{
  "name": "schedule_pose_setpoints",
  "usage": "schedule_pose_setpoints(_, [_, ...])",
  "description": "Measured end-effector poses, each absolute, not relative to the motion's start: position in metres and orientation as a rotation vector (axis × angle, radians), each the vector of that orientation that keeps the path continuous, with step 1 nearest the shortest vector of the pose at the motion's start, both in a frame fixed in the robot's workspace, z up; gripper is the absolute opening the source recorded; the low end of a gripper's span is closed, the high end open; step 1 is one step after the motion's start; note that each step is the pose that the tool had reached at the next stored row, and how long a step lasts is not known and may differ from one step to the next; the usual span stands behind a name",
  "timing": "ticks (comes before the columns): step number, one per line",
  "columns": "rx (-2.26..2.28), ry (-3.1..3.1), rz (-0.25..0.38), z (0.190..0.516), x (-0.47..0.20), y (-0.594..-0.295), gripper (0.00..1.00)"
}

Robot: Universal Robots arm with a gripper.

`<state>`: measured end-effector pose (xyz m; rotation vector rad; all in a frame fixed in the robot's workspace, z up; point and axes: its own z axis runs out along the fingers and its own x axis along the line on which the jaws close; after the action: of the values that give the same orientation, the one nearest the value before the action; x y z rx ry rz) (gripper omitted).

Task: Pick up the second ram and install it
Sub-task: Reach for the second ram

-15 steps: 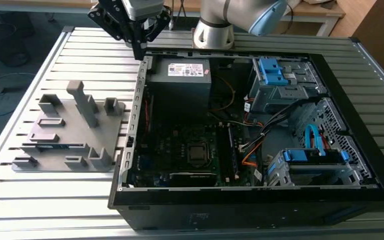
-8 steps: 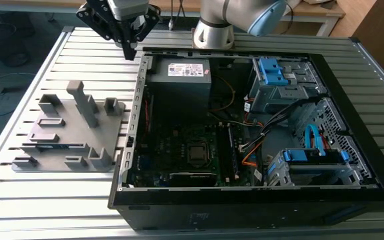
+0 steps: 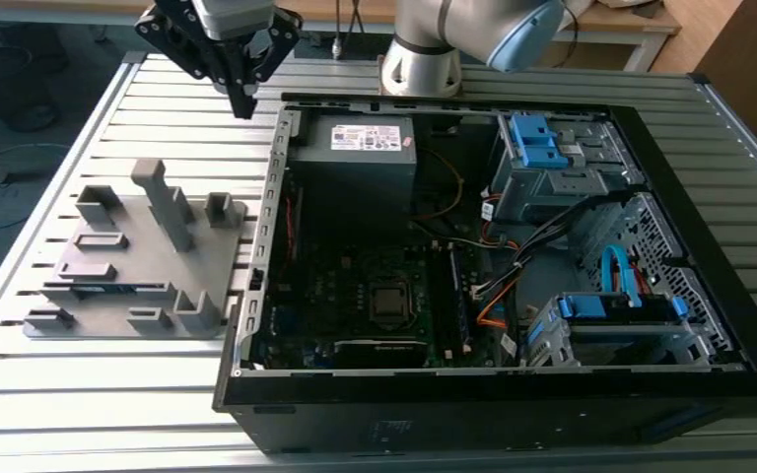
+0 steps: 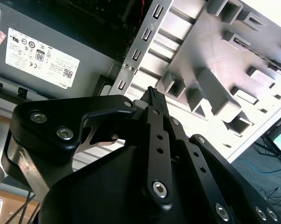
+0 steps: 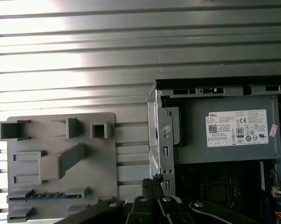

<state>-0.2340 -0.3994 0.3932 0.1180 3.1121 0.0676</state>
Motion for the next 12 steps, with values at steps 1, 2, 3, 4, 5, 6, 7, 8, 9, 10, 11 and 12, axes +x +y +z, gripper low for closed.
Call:
schedule_pose_setpoints(1, [0.118, 3.112, 0.068, 0.393, -0.235, -0.399, 0.10])
schedule_pose_setpoints(2, [0.118, 3.112, 0.068, 0.393, -0.236, -0.400, 0.10])
schedule_pose_setpoints(3, [0.118, 3.112, 0.068, 0.393, -0.238, -0.400, 0.10])
schedule_pose_setpoints(4, [0.118, 3.112, 0.068, 0.393, -0.239, -0.400, 0.10])
schedule_pose_setpoints(5, [0.118, 3.112, 0.068, 0.393, -0.240, -0.400, 0.10])
schedule_pose_setpoints(6, [0.118, 3.112, 0.068, 0.393, -0.241, -0.400, 0.10])
schedule_pose_setpoints(7, [0.118, 3.112, 0.068, 0.393, -0.242, -0.400, 0.10])
schedule_pose_setpoints(8, [0.118, 3.112, 0.068, 0.393, -0.243, -0.400, 0.10])
schedule_pose_setpoints(9, [0.118, 3.112, 0.068, 0.393, -0.245, -0.401, 0.10])
schedule_pose_setpoints(10, [0.118, 3.112, 0.068, 0.393, -0.246, -0.401, 0.10])
schedule_pose_setpoints(11, [0.118, 3.112, 0.068, 0.393, -0.247, -0.401, 0.10])
schedule_pose_setpoints(12, [0.118, 3.112, 0.068, 0.393, -0.249, -0.401, 0.10])
